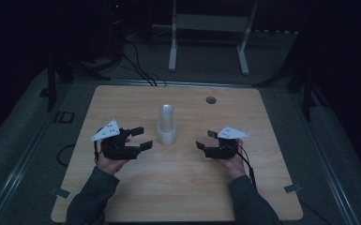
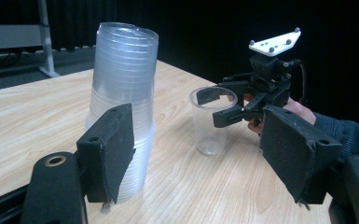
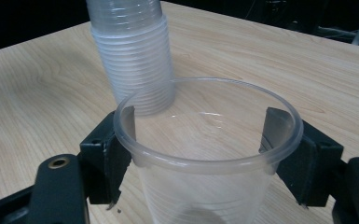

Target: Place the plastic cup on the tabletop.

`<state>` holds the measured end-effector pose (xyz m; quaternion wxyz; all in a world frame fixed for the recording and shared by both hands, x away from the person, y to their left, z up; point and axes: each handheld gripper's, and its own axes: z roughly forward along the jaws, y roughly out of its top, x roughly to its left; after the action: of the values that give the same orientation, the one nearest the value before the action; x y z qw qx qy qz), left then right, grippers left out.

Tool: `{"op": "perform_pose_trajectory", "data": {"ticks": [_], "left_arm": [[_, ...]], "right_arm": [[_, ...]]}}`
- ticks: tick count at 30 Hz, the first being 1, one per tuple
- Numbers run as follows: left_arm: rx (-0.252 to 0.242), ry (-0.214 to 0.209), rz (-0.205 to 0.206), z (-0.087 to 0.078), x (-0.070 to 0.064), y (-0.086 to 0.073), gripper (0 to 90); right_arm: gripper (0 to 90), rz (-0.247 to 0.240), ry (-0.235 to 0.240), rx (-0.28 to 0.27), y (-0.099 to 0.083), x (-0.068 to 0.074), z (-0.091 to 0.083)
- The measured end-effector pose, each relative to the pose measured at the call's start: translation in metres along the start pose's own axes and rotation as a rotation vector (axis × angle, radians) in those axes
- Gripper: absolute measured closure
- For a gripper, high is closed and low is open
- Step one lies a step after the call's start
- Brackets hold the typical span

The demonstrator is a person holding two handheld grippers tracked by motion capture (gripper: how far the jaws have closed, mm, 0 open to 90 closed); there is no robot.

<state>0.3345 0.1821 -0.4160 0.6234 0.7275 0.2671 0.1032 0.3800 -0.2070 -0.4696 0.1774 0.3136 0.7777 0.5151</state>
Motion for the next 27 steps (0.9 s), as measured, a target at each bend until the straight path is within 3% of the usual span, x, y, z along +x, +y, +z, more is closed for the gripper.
{"op": "perform_pose_trajectory", "data": {"ticks": [27], "left_arm": [[-0.002,-0.001,-0.001,0.0,0.0,0.0,26.4]], "right_arm": [[18.9,-0.005,0.023,0.027,-0.01,0.006,-0.008]]}}
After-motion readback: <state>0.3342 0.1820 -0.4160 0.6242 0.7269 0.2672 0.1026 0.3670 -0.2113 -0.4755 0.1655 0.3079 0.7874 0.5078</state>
